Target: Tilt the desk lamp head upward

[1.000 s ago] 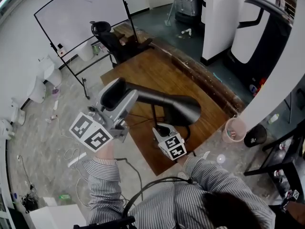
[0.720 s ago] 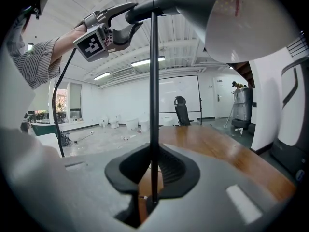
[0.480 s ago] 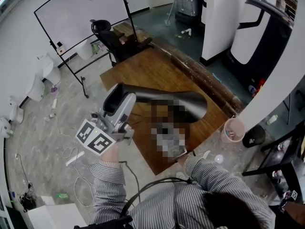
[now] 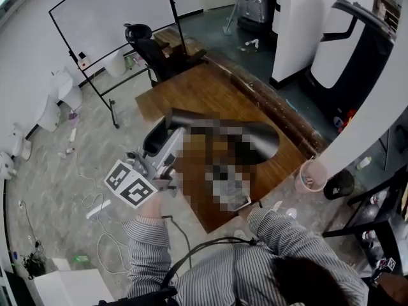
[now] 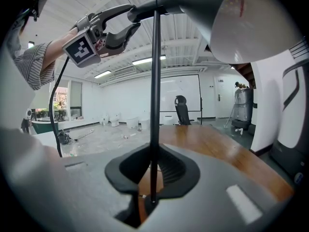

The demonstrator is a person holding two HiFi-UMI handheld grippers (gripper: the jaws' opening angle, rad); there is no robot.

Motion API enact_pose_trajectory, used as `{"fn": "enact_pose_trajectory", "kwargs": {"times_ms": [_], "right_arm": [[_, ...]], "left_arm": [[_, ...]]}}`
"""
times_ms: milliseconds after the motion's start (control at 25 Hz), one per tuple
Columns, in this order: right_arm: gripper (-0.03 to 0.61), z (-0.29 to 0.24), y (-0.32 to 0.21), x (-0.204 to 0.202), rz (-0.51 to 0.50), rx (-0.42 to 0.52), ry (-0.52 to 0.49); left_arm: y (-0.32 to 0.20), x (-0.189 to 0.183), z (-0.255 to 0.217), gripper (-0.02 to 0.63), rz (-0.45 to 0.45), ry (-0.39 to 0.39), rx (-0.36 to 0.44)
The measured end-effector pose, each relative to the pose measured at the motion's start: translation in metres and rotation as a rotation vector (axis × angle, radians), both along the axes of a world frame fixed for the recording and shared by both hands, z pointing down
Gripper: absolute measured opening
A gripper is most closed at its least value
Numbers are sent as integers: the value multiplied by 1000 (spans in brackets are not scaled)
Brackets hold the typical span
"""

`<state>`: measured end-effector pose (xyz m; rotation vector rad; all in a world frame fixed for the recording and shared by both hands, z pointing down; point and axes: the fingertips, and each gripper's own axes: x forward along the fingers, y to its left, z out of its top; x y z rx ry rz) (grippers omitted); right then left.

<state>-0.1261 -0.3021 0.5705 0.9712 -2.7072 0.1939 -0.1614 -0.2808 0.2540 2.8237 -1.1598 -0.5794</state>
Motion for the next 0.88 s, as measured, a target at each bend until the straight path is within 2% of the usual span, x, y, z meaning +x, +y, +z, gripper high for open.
{"fn": "enact_pose_trajectory", "kwargs": {"times_ms": [160, 280, 360, 520, 760, 880], "right_arm": [[49, -1, 0, -2, -4, 3, 10], [49, 0, 1, -1, -4, 8, 13], [49, 1, 1, -1, -6, 10, 16], [49, 1, 3, -1, -9, 10, 17], [49, 0, 1, -3, -5, 6, 6], [49, 0, 0, -4, -7, 4, 11]], "left_arm": [[2, -6, -27, 247, -3, -9, 55], [-9, -1, -32, 252, -6, -77, 25], [-14, 4, -32, 252, 8, -91, -1], [-15, 6, -33, 224, 64, -65, -38], [-15, -1, -32, 221, 54, 1, -5], [-16, -9, -22, 221, 60, 56, -25]]}}
